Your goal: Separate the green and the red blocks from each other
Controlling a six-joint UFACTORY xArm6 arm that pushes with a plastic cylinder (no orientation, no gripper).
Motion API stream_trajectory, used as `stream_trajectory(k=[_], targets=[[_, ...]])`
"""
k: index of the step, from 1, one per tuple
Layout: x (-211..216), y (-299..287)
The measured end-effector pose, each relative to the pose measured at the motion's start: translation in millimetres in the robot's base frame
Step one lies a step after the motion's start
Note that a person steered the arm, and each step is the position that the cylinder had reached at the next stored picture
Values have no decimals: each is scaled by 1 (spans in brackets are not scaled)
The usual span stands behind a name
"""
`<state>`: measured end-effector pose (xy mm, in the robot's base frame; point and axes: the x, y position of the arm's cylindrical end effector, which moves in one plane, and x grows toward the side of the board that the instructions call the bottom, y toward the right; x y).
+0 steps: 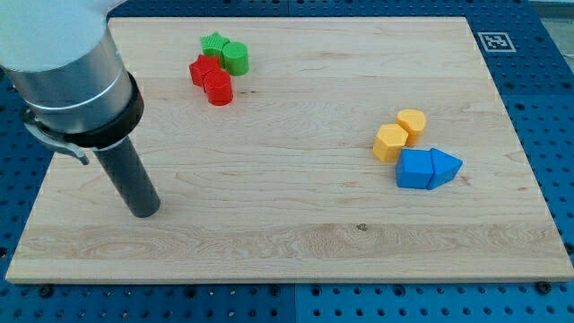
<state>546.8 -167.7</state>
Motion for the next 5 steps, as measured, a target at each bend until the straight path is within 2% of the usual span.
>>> stream_trajectory(k=[3,5], targets=[[-4,21],[-49,79]])
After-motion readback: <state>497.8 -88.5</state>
